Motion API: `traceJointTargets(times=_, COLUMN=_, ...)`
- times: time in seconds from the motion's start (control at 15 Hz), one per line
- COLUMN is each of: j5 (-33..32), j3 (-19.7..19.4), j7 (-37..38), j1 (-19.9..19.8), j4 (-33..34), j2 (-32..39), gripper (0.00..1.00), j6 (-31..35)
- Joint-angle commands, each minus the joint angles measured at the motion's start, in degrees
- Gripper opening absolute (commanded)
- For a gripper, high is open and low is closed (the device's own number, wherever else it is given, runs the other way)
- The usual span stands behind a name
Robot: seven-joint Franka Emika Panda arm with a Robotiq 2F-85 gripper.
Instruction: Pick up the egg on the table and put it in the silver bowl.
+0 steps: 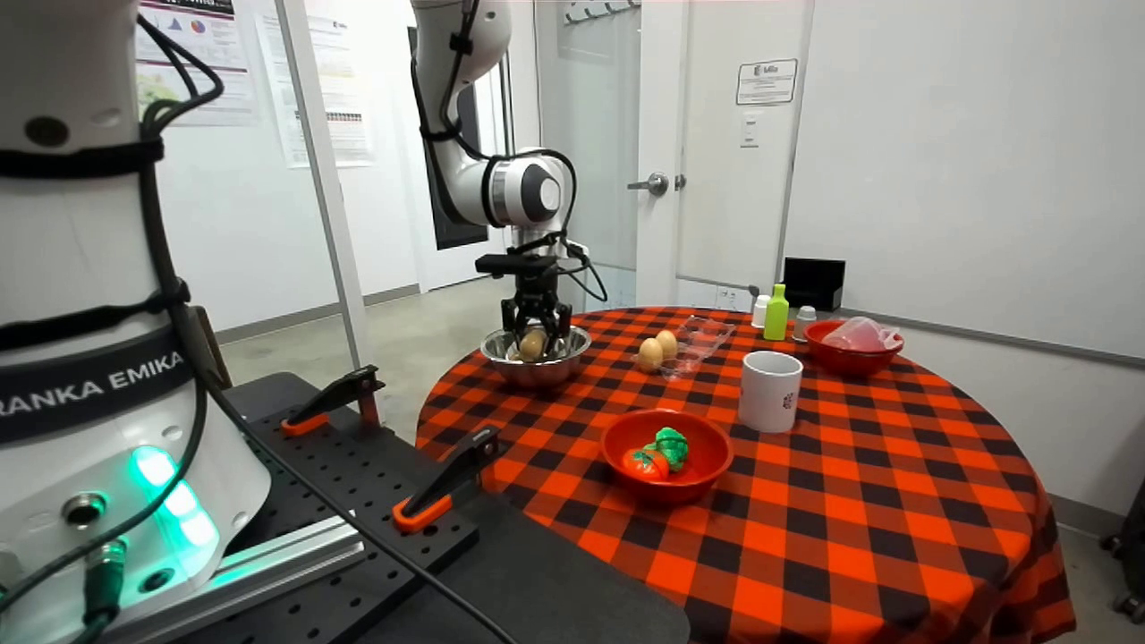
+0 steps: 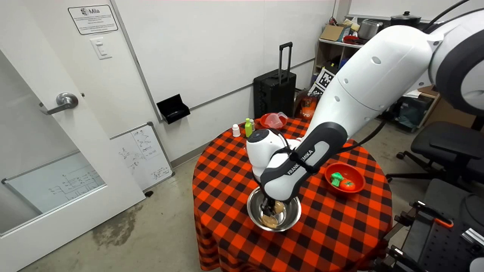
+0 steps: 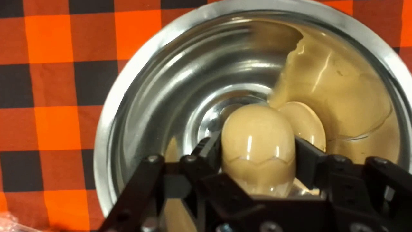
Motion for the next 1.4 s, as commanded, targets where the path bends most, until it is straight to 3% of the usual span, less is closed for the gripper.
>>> traceJointTargets(times=0.0, j5=-0.62, j3=-1.86, j7=2.64, j1=1.99, j4=2.91, j2=2.46, gripper=0.22, j6=-0.41)
traceJointTargets(times=0.13, j5=-0.43, j3=-2.16, j7=3.21, j1=2.2, j4=3.2, j2=2.84, gripper=0.22, j6=-0.5)
traceJointTargets(times=0.33, j5=-0.25, j3=-2.48, j7=4.04, j1=2.21, j4=3.32, j2=2.98, gripper=0.31, j6=-0.52)
traceJointTargets(times=0.6, j5=-0.16, j3=-2.91, j7=4.94, j1=2.14, j4=3.14, j2=2.88, gripper=0.63, j6=-0.61)
traceJointTargets(times=0.67, j5=-0.15, j3=-3.0, j7=5.09, j1=2.11, j4=3.05, j2=2.85, gripper=0.8, j6=-0.64)
traceJointTargets(times=0.87, j5=-0.07, j3=-3.19, j7=5.66, j1=2.05, j4=2.94, j2=2.79, gripper=0.99, j6=-0.66)
traceJointTargets(times=1.33, j5=0.85, j3=-2.99, j7=6.75, j1=1.34, j4=-0.97, j2=-1.94, gripper=1.0, j6=-0.67)
